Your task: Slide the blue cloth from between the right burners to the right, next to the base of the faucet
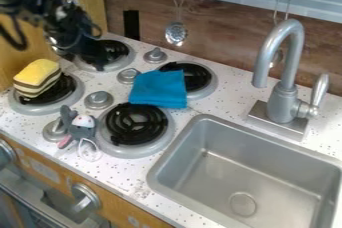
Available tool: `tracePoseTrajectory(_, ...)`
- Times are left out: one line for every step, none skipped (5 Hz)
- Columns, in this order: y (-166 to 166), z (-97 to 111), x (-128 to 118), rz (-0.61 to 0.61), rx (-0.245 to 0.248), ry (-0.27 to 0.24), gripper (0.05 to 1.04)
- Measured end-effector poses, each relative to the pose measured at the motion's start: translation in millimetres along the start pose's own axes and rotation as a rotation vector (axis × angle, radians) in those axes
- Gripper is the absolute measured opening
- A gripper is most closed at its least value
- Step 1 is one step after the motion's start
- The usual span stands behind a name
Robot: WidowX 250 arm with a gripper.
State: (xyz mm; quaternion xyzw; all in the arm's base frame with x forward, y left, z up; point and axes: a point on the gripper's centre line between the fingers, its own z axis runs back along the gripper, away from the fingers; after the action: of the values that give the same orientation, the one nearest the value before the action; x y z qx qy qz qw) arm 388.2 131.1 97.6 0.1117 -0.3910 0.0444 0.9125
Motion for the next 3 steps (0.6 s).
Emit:
tracePoseTrajectory(-18.2, -21.5, 10.7, 0.021, -0.037, 0.031, 1.009)
tracePoseTrajectory(-23.7, -27.2, 13.7, 0.014, -0.047, 0.043, 1.009)
tracePoseTrajectory(-25.8, -28.1, 4.9, -0.017, -0.052, 0.051, 1.009)
